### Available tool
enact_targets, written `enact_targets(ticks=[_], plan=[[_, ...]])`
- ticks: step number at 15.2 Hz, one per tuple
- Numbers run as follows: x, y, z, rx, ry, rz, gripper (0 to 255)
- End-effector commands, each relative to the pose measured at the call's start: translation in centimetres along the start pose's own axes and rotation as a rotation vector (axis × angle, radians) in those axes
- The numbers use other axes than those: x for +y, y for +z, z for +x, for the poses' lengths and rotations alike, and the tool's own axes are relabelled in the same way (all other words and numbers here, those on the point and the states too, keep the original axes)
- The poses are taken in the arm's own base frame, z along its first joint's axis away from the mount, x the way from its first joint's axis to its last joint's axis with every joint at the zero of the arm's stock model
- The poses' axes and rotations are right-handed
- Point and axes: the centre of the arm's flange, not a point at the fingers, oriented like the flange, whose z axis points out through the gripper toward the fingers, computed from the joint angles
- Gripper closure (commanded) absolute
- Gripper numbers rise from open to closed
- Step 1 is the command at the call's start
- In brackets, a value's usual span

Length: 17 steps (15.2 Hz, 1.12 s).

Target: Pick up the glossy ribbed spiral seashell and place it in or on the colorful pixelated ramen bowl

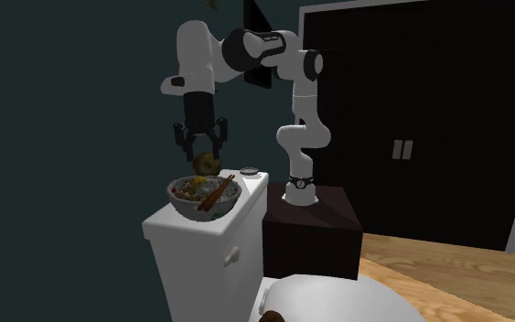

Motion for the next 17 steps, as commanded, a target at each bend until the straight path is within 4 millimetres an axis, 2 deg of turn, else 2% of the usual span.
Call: enact_targets(ticks=[1,12,14,17], plan=[[-0.2,-1.0,0.2,0.000,0.000,0.000,255],[-0.8,-6.4,1.3,0.000,0.000,0.000,255],[-1.0,-8.2,4.1,0.000,0.000,0.000,255],[-0.9,-6.6,3.8,0.000,0.000,0.000,255]])
